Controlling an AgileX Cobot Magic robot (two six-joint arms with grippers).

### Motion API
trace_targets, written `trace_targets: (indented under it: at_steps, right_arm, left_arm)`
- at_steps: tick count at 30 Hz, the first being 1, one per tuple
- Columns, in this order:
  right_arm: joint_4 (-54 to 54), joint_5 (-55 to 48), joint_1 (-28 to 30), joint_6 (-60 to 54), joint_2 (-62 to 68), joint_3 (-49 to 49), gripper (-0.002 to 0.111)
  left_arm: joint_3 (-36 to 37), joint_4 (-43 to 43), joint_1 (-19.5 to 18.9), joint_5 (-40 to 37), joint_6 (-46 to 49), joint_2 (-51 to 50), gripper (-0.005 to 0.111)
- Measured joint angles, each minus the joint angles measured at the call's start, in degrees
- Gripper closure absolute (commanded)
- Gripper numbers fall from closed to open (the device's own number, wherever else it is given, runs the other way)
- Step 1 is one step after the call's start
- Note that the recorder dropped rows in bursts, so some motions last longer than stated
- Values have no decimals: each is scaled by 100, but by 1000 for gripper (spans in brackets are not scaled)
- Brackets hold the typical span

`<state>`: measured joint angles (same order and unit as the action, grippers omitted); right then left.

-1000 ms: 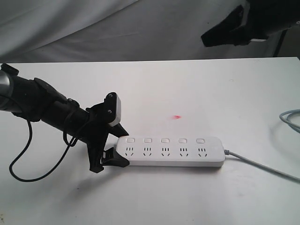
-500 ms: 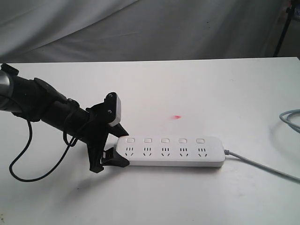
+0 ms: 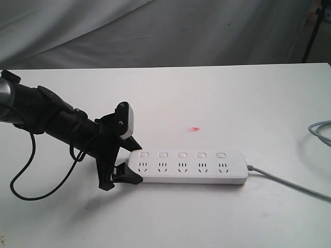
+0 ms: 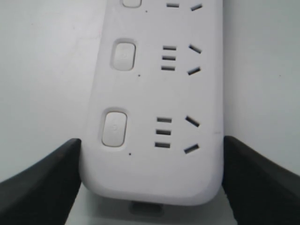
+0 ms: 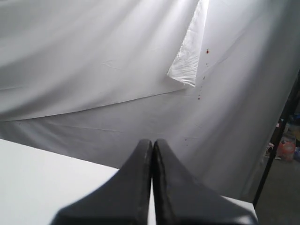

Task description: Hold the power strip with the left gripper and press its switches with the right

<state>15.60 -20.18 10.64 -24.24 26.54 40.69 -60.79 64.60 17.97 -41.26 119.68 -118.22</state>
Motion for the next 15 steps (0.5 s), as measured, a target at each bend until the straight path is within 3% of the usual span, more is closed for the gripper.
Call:
trace_targets:
  at_steps: [4, 12, 15]
  right_arm:
    - [-142, -33, 0, 16, -1017, -754, 108]
    - [-678, -480, 0, 64, -2087, -861, 108]
    - [-982, -491, 0, 629, -2313, -873, 108]
  left_arm:
    - [0, 0, 0, 0, 0, 0, 107]
    - [0, 0, 0, 0, 0, 0, 107]
    - [0, 0, 0, 0, 0, 0, 107]
